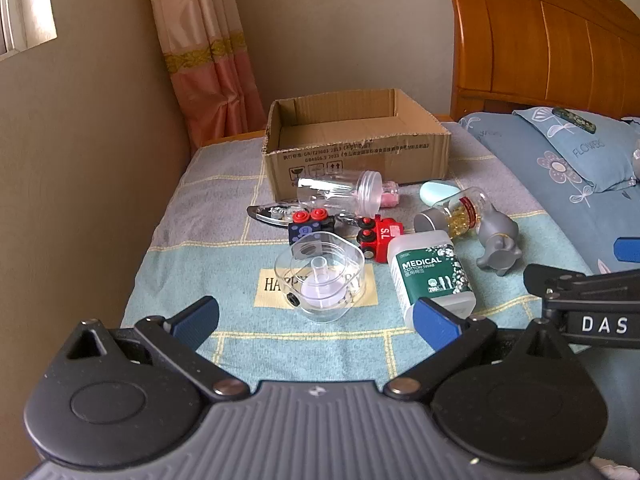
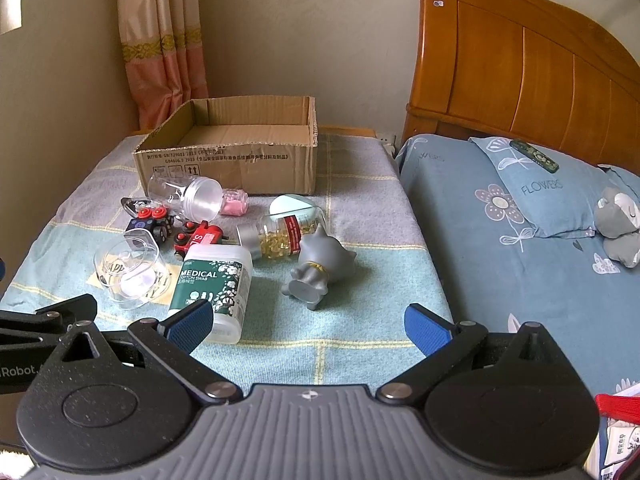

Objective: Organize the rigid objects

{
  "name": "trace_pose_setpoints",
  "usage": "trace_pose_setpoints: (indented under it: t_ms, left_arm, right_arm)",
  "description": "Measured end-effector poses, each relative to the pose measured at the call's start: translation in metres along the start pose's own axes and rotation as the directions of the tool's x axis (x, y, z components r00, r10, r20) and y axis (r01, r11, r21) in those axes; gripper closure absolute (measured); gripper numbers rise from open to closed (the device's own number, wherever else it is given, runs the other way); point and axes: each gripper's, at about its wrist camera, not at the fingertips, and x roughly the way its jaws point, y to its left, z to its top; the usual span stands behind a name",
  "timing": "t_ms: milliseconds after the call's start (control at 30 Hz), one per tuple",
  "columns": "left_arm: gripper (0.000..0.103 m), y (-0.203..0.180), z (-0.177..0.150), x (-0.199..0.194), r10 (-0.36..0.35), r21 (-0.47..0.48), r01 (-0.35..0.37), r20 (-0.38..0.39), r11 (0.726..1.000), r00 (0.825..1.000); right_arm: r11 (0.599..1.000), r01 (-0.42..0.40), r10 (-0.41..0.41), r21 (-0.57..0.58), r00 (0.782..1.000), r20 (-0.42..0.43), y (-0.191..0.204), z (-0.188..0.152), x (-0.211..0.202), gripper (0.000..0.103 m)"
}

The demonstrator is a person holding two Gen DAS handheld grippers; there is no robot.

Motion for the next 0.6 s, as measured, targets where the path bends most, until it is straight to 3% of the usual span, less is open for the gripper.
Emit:
trace_pose_setpoints:
  t_ms: [600]
  left_arm:
    - [0.001,0.0,0.0004,-0.0015,-0.003,-0.003,0.004,0.008,1.0,1.0]
  right_arm:
    - [1.0,0.002,-0.002,0.001,1.0,0.008,-0.0007,-0.0008,-0.0028,0.0]
